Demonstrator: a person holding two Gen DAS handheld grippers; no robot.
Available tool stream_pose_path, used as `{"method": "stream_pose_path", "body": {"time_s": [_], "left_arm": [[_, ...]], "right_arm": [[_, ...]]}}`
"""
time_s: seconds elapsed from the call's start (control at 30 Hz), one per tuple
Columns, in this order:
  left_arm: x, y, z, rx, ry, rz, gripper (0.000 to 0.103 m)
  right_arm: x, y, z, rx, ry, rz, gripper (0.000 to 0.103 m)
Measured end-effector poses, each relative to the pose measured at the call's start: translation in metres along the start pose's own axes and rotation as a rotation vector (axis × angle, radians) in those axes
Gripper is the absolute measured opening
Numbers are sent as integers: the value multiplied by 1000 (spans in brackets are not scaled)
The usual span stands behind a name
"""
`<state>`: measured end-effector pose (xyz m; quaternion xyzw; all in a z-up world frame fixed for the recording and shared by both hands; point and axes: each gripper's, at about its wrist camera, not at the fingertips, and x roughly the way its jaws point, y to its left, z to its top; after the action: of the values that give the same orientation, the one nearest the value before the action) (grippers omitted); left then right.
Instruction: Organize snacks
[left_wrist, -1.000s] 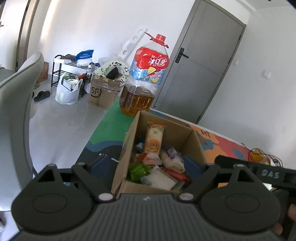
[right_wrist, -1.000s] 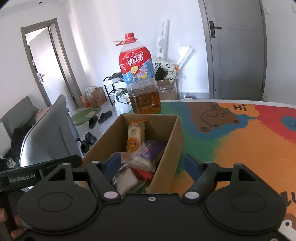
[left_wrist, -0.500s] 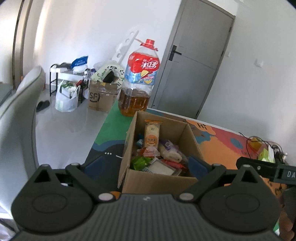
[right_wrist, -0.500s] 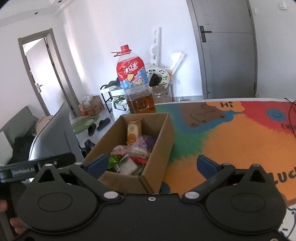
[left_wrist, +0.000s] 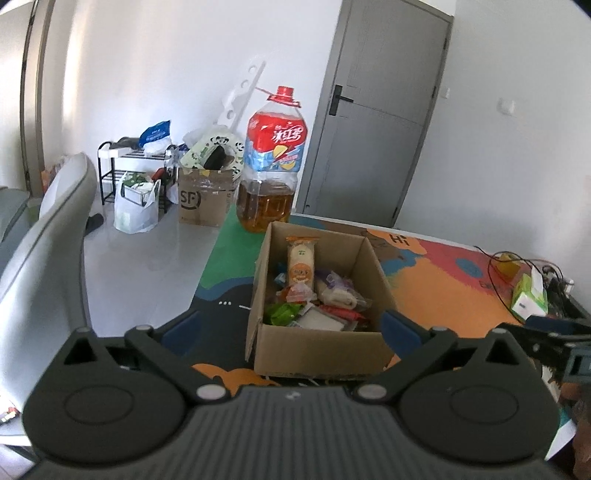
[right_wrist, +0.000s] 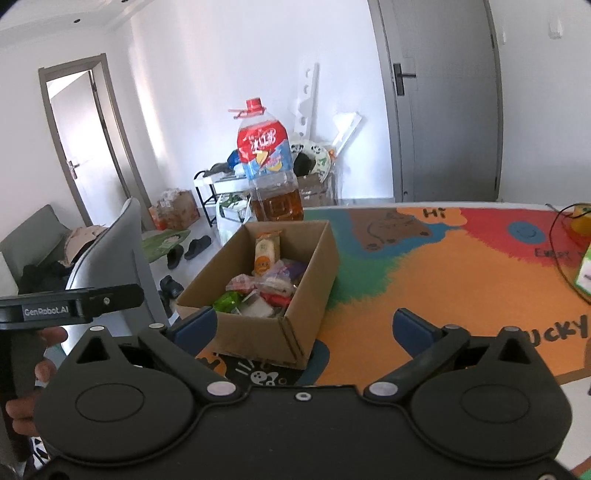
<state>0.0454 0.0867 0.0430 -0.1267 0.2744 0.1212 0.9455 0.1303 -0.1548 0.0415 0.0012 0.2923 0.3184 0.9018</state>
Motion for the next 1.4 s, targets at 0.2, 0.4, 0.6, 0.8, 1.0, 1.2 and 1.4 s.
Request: {"method": "stream_pose_path", "body": {"time_s": [0.2,0.4,0.6,0.8,1.0,1.2,1.4], "left_arm": [[-11,-12,0,53,10,-20,103],[-22,-15,-2,93,5,-31,103],[-25,-13,-4,125,1,-36,103],[-17,-14,-10,148,30,-29,103],[-14,-15,-14,159,42,-49,103],[-15,-12,-13,149,43,-48,103],[-14,-11,-13,150,44,-48,103]], "right_arm": [[-24,4,5,-17,-30,0,103],[-38,10,3,-32,-36,12,103],[-47,9,0,-29,-38,9,103],[-53,3,-6,-16,-35,14,103],[-54,-1,-9,-9,-30,3,103],[-48,-3,-13,-4,-11,-1,103],[-46,-2,-16,-9,3,-3,103]]}}
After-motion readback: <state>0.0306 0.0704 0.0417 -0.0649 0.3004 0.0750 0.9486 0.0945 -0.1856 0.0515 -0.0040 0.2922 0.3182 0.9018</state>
